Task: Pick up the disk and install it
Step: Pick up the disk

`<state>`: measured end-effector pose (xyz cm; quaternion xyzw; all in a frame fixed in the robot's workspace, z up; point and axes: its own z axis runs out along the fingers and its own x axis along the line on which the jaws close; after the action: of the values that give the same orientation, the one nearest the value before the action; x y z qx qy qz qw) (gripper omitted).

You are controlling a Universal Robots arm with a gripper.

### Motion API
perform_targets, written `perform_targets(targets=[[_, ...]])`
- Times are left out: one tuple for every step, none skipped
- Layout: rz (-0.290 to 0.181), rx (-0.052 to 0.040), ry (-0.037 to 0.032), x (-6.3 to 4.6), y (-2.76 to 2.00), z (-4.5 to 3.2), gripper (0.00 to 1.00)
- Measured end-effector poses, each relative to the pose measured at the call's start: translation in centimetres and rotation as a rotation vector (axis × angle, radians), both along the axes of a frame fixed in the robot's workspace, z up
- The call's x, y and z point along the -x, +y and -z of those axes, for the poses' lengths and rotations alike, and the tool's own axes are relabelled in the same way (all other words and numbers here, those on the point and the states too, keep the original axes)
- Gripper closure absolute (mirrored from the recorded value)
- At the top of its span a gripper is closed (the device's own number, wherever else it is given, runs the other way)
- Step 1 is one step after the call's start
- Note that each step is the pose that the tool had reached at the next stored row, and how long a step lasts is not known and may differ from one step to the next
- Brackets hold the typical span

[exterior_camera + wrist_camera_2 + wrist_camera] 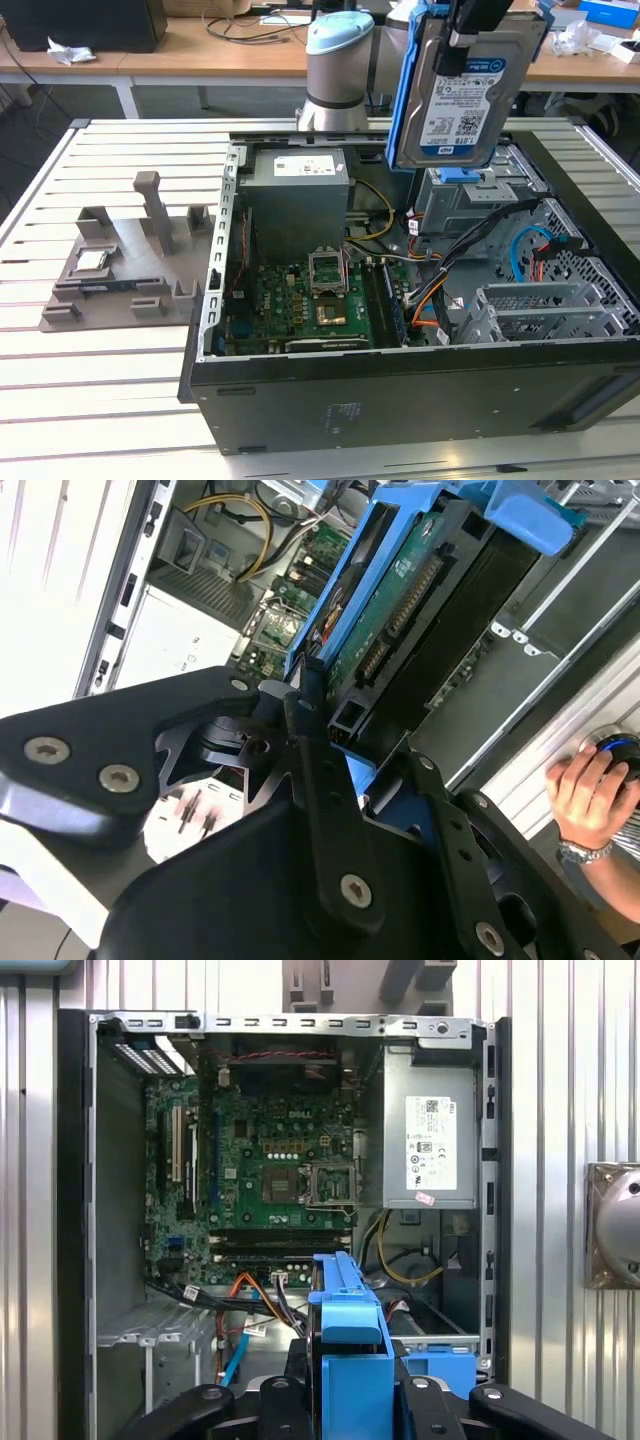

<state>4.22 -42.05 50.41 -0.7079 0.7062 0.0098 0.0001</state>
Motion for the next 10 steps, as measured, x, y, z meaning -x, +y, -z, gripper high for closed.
perform_targets(targets=[[0.000, 0.0000, 0.0000, 0.0, -0.11, 0.00, 0.64], [0.000, -0.0001, 0.0001, 0.0, -0.23, 0.01, 0.64], [0.000, -0.0001, 0.0001, 0.0, -0.32, 0.01, 0.64], [0.000, 0.0000, 0.0001, -0.1, -0.43, 0.01, 0.64], [0.000, 0.0000, 0.0000, -0.1, -0.54, 0.01, 0.64], [0.000, 0.0000, 0.0000, -0.1, -0.65, 0.01, 0.64], [0.000, 0.0000, 0.0000, -0.1, -0.76, 0.01, 0.64], [0.000, 0.0000, 0.0001, -0.1, -0.94, 0.02, 0.64], [0.000, 0.0000, 0.0001, -0.2, -1.06, 0.02, 0.64], [0.000, 0.0000, 0.0001, -0.2, -1.20, 0.03, 0.64]])
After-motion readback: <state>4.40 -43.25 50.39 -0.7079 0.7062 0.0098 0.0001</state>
